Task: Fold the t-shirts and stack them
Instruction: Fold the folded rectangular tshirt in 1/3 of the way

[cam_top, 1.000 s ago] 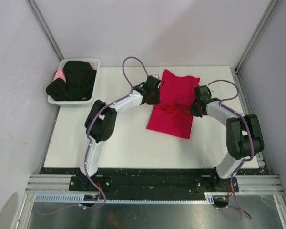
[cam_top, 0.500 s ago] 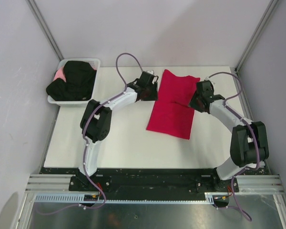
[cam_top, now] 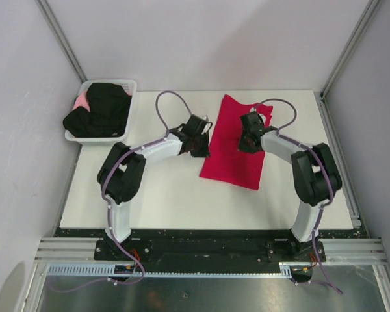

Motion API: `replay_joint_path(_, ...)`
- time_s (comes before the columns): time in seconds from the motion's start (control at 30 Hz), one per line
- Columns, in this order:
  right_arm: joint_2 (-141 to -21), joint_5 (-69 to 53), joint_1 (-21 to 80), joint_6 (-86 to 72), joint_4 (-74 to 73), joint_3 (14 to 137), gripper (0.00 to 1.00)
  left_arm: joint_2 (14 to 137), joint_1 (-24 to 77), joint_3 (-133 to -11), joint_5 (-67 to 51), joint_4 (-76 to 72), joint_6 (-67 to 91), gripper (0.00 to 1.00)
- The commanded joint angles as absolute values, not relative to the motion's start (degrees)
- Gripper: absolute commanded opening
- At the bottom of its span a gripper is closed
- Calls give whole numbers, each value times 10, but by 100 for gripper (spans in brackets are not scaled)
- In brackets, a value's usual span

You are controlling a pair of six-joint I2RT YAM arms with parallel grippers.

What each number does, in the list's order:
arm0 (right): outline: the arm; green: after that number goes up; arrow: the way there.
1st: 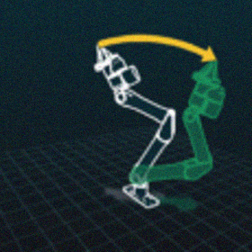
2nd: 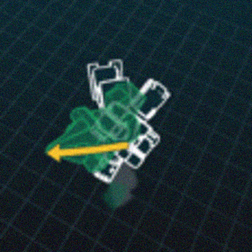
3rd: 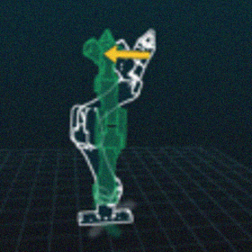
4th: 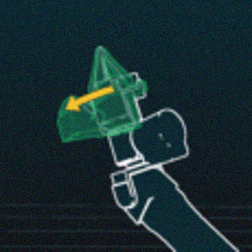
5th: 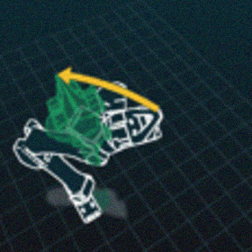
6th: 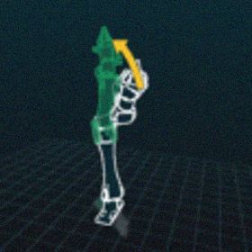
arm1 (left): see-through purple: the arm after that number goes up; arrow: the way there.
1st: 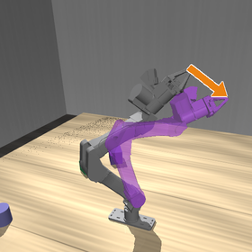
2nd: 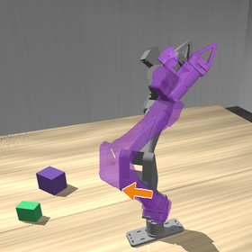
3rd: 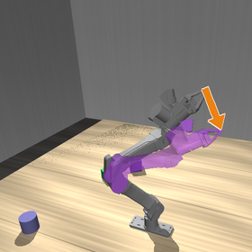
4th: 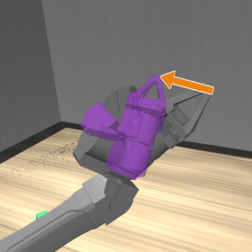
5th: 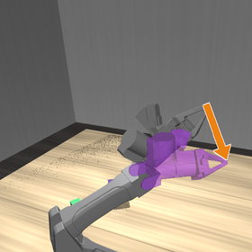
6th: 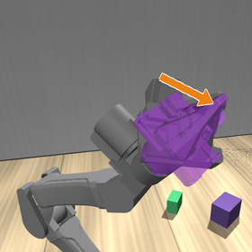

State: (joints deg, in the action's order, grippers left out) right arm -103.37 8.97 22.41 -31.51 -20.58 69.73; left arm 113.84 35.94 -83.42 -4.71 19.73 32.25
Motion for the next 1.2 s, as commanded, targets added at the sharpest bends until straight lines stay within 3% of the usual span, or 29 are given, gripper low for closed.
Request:
replay_joint_path(0.0,-1103,109,223,-297,-189,767,30,1069,363,-753,-72,162,356,3)
replay_joint_path(0.37,-1159,182,246,-294,-289,850,49,1018,364,-635,-68,142,363,4)
replay_joint_path(0.6,-1117,186,250,-291,-299,879,49,998,363,-633,-64,142,358,8)
replay_joint_path(1.17,-1254,176,258,-288,-346,988,49,979,343,-630,-72,143,347,12)
